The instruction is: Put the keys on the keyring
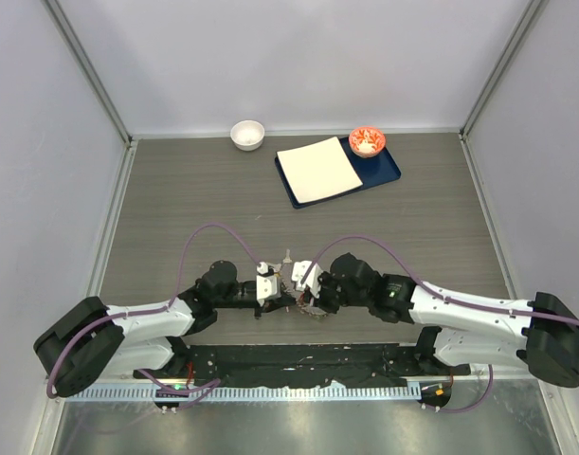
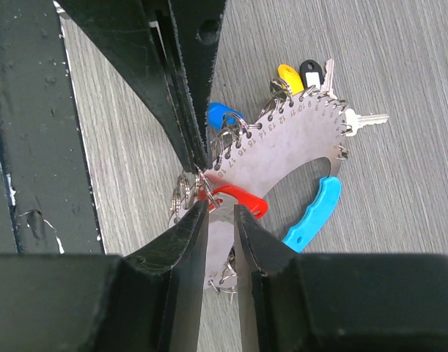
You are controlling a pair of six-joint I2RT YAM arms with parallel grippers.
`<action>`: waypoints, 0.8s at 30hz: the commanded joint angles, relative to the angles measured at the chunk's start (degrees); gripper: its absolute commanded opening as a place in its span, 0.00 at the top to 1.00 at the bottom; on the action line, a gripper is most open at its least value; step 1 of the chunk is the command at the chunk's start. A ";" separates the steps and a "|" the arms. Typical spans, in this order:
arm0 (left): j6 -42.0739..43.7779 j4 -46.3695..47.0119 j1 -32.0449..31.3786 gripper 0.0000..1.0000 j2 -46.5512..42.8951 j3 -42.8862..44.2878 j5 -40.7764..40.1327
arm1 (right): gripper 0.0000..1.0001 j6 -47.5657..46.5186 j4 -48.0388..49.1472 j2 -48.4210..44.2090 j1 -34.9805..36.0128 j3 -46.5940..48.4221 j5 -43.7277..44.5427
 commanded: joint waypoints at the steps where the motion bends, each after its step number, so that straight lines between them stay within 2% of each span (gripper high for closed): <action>1: 0.11 5.22 -0.29 1.00 -1.49 0.14 1.81 | 0.73 -1.92 4.61 0.88 -0.60 -0.65 0.49; 17: 0.02 4.78 -0.29 1.00 -1.31 0.49 2.69 | 0.74 -5.96 6.63 0.71 -1.31 -2.23 -3.02; 24: 0.02 4.61 -0.29 1.00 -1.40 0.58 3.04 | 0.85 -6.76 6.54 0.80 -1.31 -2.14 -4.07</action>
